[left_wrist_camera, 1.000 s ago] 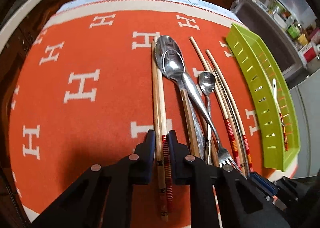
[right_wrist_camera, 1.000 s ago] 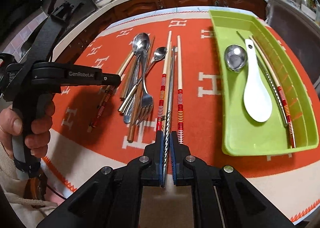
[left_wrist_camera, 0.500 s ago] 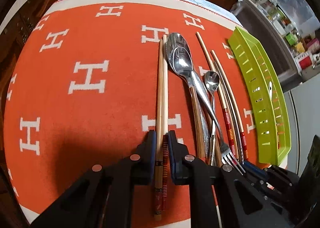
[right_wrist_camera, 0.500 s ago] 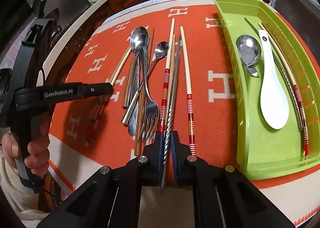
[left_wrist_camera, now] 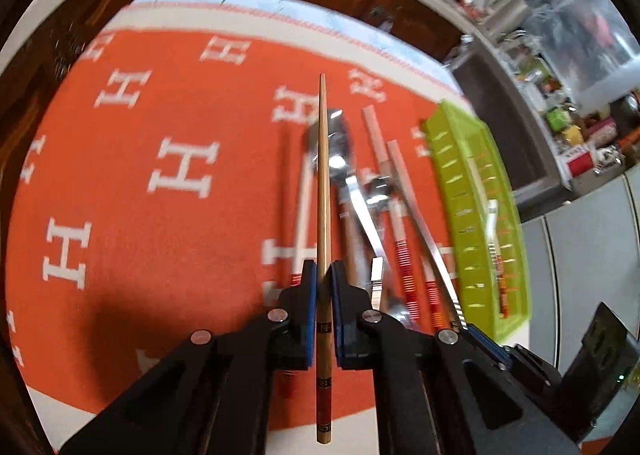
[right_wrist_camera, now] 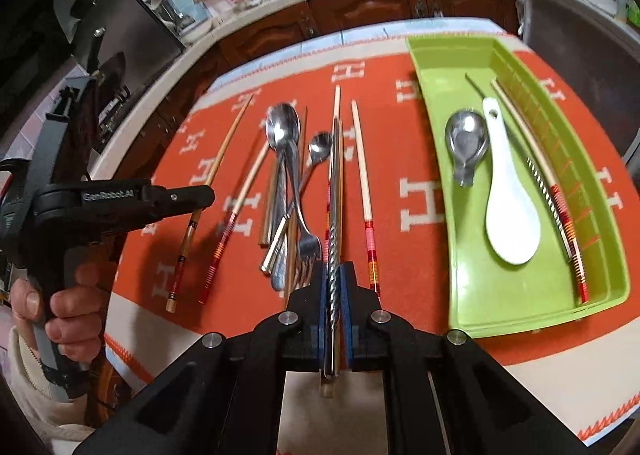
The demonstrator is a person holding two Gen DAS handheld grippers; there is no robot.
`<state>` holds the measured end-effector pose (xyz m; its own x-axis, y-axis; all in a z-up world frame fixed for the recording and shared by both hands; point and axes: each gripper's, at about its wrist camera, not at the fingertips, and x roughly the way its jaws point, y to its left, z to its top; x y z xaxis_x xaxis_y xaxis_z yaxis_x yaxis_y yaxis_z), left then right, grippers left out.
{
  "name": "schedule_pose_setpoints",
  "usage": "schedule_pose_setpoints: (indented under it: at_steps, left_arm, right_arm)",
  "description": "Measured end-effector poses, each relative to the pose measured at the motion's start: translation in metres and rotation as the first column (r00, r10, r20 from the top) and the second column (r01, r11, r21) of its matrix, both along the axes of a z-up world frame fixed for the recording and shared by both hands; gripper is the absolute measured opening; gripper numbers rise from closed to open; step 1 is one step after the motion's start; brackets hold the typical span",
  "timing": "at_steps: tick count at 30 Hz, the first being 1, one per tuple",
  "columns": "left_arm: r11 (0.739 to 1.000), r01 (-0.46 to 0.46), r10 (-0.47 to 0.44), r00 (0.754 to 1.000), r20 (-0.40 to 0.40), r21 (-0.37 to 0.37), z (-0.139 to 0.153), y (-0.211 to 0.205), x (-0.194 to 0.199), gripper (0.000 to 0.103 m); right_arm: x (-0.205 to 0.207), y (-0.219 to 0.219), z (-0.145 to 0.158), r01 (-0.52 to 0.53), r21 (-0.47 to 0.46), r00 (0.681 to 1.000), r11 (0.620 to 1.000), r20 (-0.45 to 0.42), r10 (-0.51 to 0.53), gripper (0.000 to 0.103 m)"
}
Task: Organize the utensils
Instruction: 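Lift both held chopsticks and carry them toward the green tray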
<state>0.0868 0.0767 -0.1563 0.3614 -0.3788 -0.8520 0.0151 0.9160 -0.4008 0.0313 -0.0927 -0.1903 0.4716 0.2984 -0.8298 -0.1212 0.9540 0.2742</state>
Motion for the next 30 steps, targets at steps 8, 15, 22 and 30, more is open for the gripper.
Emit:
schedule_pose_setpoints:
  at_steps: [8, 15, 22, 30]
  left_arm:
    - [0.995, 0.095, -0.093, 0.993, 0.072, -0.013, 0.036, -0.038, -0.003, 0.004]
    - [0.994, 0.103, -0.102, 0.994, 0.026, -0.023, 0.024, -0.048, -0.007, 0.004]
    - [0.997, 0.068, -0.067, 0.998, 0.020, -0.031, 0.020, -0.032, -0.011, 0.004]
    - [0.997, 0.044, -0.044, 0.999, 0.003, -0.061, 0.011, -0.019, -0.011, 0.004]
  right_arm:
    - [-0.011, -0.014, 0.026, 0.026, -0.006, 0.996, 1.000, 0.090, -0.025, 0.005]
    - [-0.018, -0.006, 0.024, -0.046, -0.037, 0.999, 0.998, 0.022, 0.047, 0.005]
    - [-0.019, 0.011, -0.015, -0.162, -0.067, 0.978, 0.985, -0.143, 0.151, 0.005]
    - [-0.014, 0.016, -0.032, -0.216, -0.077, 0.954, 0.973, -0.230, 0.193, 0.008]
